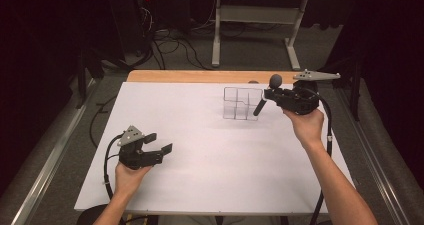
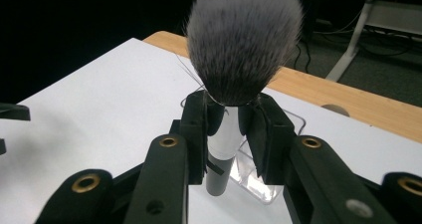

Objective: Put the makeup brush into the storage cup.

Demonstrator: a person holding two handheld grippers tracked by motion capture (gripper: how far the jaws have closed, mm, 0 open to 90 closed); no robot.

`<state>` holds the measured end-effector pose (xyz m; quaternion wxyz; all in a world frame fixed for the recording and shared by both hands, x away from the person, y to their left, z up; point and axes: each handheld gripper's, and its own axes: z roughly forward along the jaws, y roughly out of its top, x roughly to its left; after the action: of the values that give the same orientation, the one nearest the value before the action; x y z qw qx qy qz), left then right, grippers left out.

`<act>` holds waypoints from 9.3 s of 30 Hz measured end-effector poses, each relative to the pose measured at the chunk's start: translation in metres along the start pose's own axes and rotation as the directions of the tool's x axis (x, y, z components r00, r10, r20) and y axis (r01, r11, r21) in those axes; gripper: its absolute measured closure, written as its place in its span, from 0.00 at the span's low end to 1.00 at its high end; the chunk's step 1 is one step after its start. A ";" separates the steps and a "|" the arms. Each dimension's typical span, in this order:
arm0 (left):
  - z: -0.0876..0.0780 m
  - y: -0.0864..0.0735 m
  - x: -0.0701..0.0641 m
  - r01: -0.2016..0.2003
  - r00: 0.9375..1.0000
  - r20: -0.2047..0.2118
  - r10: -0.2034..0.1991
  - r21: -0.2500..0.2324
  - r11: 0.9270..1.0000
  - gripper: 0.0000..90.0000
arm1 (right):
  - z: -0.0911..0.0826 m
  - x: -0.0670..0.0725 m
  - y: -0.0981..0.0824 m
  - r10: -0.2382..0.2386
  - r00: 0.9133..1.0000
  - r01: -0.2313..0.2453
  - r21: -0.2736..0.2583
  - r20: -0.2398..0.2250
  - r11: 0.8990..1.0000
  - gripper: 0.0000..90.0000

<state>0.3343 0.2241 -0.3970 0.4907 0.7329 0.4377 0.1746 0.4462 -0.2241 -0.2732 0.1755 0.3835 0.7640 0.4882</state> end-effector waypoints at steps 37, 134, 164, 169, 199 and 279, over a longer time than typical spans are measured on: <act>0.000 0.000 0.000 -0.028 0.999 -0.014 0.028 0.022 0.999 0.29 | 0.031 -0.027 0.018 0.045 0.994 -0.044 -0.008 0.102 0.999 0.81; -0.001 0.000 -0.002 -0.029 1.000 -0.011 0.029 0.006 1.000 0.29 | 0.024 -0.024 -0.005 0.026 0.986 -0.034 0.047 0.163 0.998 0.40; -0.004 0.001 -0.002 -0.021 1.000 -0.010 0.021 -0.020 1.000 0.29 | -0.001 -0.004 -0.011 -0.030 0.996 0.026 0.048 0.088 0.999 0.41; -0.004 0.000 -0.003 -0.021 1.000 -0.011 0.021 -0.023 0.999 0.29 | -0.006 -0.002 -0.014 -0.034 0.996 0.031 0.042 0.081 0.999 0.41; -0.004 0.001 -0.003 -0.019 1.000 -0.014 0.018 -0.026 0.999 0.29 | -0.033 0.005 -0.033 -0.056 0.997 0.056 0.004 0.046 0.998 0.41; -0.005 0.001 -0.004 -0.018 1.000 -0.009 0.017 -0.032 0.999 0.28 | -0.066 0.010 -0.092 0.005 1.000 -0.005 -0.007 -0.006 1.000 0.41</act>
<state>0.3290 0.2241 -0.3930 0.4989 0.7279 0.4306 0.1892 0.3596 -0.2778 -0.3228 0.1732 0.3835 0.7618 0.4925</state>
